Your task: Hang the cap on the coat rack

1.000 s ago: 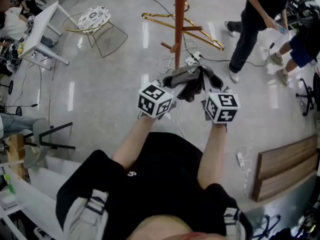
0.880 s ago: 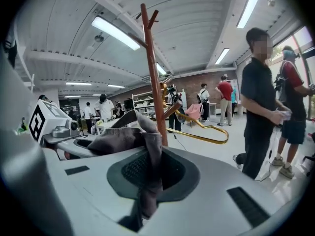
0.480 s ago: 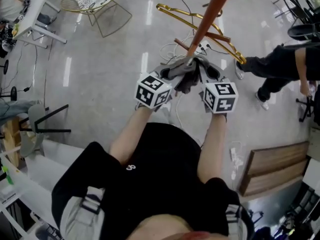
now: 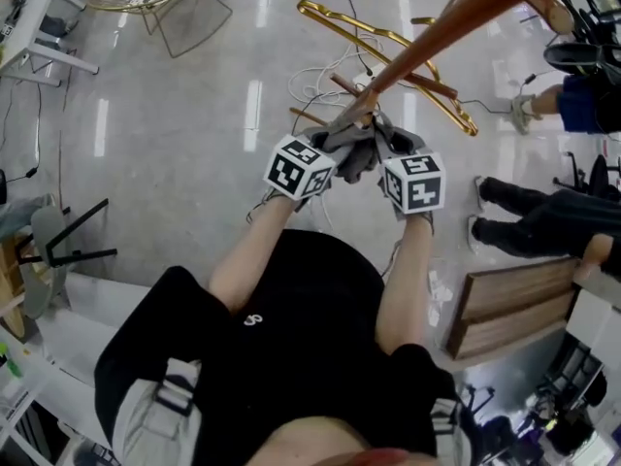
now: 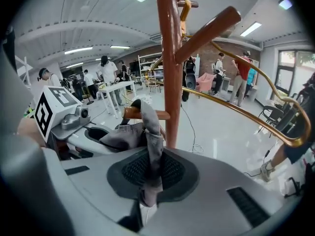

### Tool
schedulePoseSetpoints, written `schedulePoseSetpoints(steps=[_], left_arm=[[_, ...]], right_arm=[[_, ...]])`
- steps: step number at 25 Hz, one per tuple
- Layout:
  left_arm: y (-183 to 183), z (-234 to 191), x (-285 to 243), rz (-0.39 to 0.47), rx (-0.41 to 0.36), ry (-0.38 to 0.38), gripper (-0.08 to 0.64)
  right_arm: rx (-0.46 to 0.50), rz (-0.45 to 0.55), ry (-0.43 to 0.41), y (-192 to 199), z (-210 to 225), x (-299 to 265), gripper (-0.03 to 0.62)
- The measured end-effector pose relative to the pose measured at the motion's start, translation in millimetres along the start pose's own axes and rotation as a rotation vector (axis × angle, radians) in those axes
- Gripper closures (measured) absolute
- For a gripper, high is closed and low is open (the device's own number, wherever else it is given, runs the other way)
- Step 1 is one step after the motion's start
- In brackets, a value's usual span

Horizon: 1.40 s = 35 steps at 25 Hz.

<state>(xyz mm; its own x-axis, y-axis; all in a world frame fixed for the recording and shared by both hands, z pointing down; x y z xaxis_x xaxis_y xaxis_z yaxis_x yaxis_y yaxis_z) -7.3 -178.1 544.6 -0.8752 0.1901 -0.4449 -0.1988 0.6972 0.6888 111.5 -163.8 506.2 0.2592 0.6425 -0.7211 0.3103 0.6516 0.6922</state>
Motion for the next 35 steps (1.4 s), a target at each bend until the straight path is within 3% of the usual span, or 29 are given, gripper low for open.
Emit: schedulePoseSetpoints(steps=[11, 17, 21, 24, 27, 29, 32, 35], left_arm=[[-5, -31, -46, -0.060, -0.010, -0.029, 0.491], [-9, -35, -68, 0.087, 0.028, -0.055, 0.483], [-9, -40, -74, 0.116, 0.042, -0.110, 0.469], [-5, -40, -72, 0.122, 0.046, -0.134, 0.431], [2, -41, -44, 0.184, 0.107, -0.194, 0.364], [3, -35, -19, 0.261, 0.133, -0.241, 0.353], [12, -25, -6, 0.279, 0.105, -0.304, 0.335], [24, -17, 10, 0.315, 0.132, -0.358, 0.316]], right_arm=[[-0.047, -0.072, 0.123, 13, 25, -41, 0.584], [-0.119, -0.011, 0.178, 15, 50, -51, 0.584], [-0.143, 0.014, 0.201, 14, 57, -61, 0.581], [-0.161, 0.074, 0.163, 21, 56, -64, 0.550], [-0.188, 0.120, 0.057, 27, 49, -60, 0.435], [-0.198, 0.150, 0.002, 25, 46, -50, 0.428], [-0.180, 0.206, -0.047, 16, 46, -31, 0.434], [-0.120, 0.267, -0.098, 11, 35, -6, 0.437]])
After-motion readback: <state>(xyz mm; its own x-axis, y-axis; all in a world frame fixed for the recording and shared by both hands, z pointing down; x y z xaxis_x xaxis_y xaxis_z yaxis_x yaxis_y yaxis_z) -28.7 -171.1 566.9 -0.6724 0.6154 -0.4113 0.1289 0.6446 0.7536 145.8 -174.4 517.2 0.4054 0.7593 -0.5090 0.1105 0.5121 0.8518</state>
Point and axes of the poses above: the fingertips, and each gripper's own axes: x backward along the fingers, z to its right, y out of its underside, the point moved 6 cm from there along x, backward along the fingers, and after that the axes turned 7 degrees about x, right-handed, at the moved point
